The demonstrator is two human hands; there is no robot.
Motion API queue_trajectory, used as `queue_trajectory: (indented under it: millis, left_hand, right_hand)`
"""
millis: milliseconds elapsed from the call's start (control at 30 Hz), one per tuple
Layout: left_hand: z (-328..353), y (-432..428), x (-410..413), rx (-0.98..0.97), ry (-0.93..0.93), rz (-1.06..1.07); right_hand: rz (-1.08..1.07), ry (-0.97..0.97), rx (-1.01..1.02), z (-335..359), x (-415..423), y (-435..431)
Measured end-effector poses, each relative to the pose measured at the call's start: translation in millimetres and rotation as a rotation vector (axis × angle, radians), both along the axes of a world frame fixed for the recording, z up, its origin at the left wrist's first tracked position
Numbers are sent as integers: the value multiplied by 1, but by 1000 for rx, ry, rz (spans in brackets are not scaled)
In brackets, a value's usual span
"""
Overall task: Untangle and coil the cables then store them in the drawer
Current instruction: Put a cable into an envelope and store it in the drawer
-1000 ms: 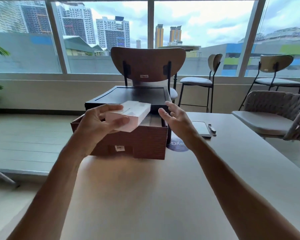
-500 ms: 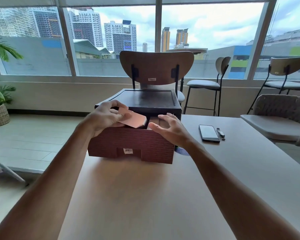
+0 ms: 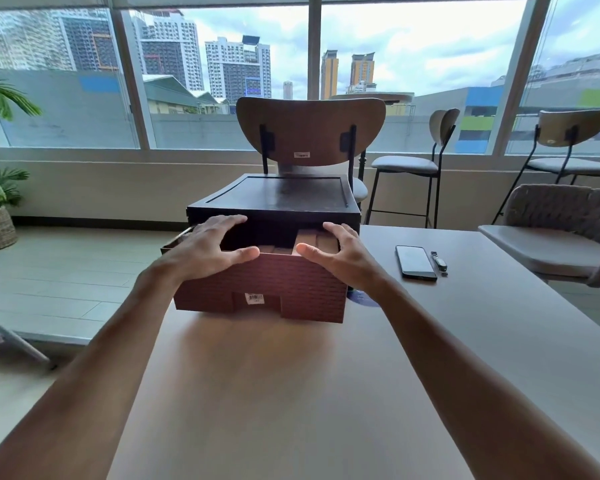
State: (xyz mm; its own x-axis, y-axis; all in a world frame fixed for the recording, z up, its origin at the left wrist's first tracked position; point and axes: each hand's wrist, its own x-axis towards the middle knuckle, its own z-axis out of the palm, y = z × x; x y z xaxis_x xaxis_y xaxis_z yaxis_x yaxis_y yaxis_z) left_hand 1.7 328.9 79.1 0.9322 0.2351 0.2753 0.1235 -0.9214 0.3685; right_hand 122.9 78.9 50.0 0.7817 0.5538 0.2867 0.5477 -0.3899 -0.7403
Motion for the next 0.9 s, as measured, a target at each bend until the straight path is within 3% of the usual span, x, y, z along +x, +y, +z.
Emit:
queue_trajectory:
  millis: [100,200,367,567,900]
  left_hand:
    - [-2,19,-7,79,15,137]
    - [-10,49,-16,-88,-27,212]
    - [-23,64,-15,-450,-193,130]
    - [-36,72,4,-595,-329,87]
    - [-56,88,45,-770,-391,73]
  right_hand:
    - [7,40,-22,4,2,-4]
    - [38,72,-60,14,6,-10]
    - [80,90,-47,22,20,-6]
    - [0,86,6,11,41,-5]
    - [-72,86,196,-6,60,-1]
